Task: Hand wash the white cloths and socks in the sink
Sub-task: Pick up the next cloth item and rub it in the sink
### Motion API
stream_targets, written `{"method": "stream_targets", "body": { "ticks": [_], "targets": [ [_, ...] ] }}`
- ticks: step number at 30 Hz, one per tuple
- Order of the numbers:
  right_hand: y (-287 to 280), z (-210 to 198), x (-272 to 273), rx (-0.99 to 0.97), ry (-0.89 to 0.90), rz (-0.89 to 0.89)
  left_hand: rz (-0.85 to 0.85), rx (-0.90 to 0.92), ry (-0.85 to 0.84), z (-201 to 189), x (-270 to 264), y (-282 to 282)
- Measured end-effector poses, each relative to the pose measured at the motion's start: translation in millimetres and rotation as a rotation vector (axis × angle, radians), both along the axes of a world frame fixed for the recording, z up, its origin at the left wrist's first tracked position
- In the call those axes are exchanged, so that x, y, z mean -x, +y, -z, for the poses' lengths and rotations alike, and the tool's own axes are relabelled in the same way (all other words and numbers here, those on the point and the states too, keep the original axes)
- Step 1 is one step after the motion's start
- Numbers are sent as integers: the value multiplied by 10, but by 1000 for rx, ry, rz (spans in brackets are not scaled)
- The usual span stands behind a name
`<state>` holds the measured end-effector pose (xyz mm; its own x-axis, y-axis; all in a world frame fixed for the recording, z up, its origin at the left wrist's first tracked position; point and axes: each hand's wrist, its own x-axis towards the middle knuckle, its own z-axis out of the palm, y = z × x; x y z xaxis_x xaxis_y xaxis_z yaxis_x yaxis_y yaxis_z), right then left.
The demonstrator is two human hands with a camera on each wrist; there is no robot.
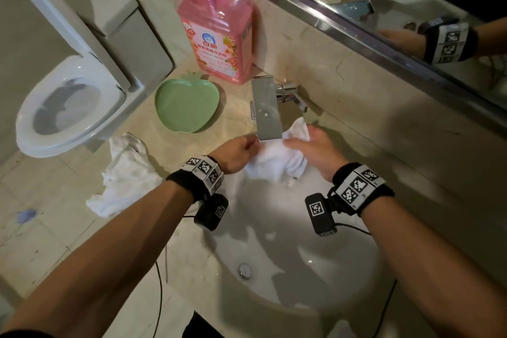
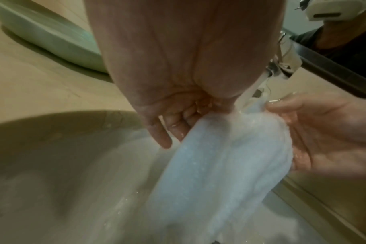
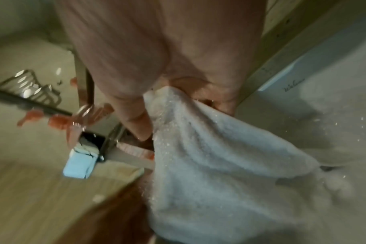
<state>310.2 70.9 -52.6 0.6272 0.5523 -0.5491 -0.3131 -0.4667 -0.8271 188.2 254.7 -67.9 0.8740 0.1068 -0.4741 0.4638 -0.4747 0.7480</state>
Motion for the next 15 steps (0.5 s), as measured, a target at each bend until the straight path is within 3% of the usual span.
{"method": "stream_targets", "body": {
  "ticks": [6, 9, 11, 15],
  "targets": [
    [126, 78, 183, 175, -307, -388, 1, 97, -118, -166, -90, -42],
    [188, 98, 172, 93, -197, -254, -57, 223, -148, -126, -90, -26],
    [188, 101, 150, 31, -123, -160, -82, 259, -80, -60, -66, -1],
    [114, 70, 103, -16, -20, -39, 10, 150, -14, 43, 28, 31]
  ]
}}
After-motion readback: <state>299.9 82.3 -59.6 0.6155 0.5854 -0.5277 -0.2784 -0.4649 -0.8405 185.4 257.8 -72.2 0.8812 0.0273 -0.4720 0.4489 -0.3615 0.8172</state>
